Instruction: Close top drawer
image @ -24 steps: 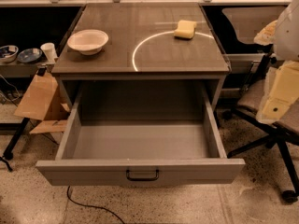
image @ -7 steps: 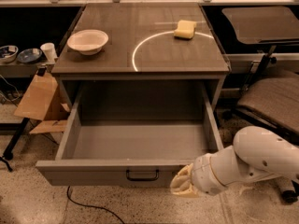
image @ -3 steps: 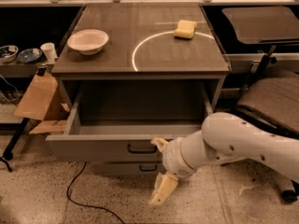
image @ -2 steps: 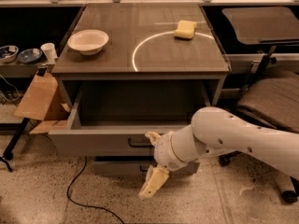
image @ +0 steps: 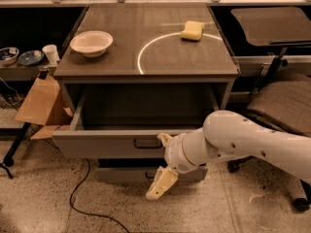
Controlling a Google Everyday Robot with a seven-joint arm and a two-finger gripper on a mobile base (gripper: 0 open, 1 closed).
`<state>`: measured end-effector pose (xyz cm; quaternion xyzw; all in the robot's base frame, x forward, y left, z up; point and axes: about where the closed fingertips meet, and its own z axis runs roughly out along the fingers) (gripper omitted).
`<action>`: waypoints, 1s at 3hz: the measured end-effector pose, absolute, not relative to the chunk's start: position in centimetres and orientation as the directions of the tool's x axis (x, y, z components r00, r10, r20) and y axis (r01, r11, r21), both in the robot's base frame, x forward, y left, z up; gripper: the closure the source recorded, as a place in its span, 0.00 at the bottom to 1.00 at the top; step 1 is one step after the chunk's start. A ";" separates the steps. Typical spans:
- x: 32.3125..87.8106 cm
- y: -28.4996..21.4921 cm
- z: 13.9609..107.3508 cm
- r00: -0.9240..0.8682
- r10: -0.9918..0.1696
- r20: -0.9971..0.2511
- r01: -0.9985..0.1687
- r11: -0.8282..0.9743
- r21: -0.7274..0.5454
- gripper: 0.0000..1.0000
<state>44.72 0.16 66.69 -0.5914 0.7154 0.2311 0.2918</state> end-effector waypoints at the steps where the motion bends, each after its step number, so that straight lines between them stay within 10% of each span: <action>1: 45.4 -2.7 66.6 -0.183 -0.714 -0.675 -0.959 0.282 -0.038 0.26; 3: 48.2 -7.2 65.4 -0.319 -0.729 -0.605 -0.895 0.443 -0.061 0.80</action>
Offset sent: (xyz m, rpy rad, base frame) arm 0.0222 -0.0806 -0.0045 -0.1039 -0.0200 -0.2697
